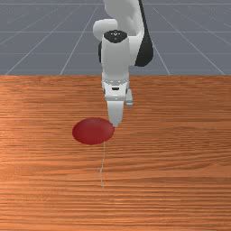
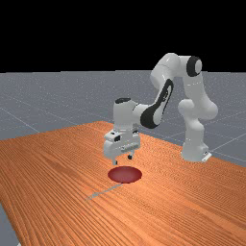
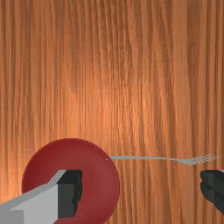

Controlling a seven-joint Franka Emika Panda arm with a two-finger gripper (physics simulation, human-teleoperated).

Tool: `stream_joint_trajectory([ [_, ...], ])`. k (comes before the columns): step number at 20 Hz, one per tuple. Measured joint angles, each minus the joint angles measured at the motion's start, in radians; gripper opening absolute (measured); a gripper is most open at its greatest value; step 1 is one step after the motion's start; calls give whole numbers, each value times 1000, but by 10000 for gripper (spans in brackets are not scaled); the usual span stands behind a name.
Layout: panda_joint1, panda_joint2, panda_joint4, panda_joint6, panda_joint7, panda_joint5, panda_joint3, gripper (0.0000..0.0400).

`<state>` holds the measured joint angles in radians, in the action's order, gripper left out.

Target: Put the fork on the plate

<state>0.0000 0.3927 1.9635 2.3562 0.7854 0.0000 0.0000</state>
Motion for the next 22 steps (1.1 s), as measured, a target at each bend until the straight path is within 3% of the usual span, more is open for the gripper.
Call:
stream_joint_trajectory([
  [4,5,-2,2,-5,-41,4,-7,400],
  [5,34,-44,65,-2,-227,-4,-45,245],
  [6,58,-71,100,-15,-414,-8,-80,150],
  [7,80,-82,112,-35,-601,-5,-112,92],
  [9,122,-81,103,-87,-970,17,-165,34],
  [12,160,-63,72,-153,-1358,67,-214,8],
  [17,165,-44,50,-171,-1458,91,-225,1],
  [18,164,-32,44,-161,-1459,95,-224,157],
  [19,164,-16,32,-141,-1457,100,-220,253],
  [20,162,14,8,-113,-1454,110,-213,311],
  [22,156,103,-69,-78,-1447,128,-197,306],
])
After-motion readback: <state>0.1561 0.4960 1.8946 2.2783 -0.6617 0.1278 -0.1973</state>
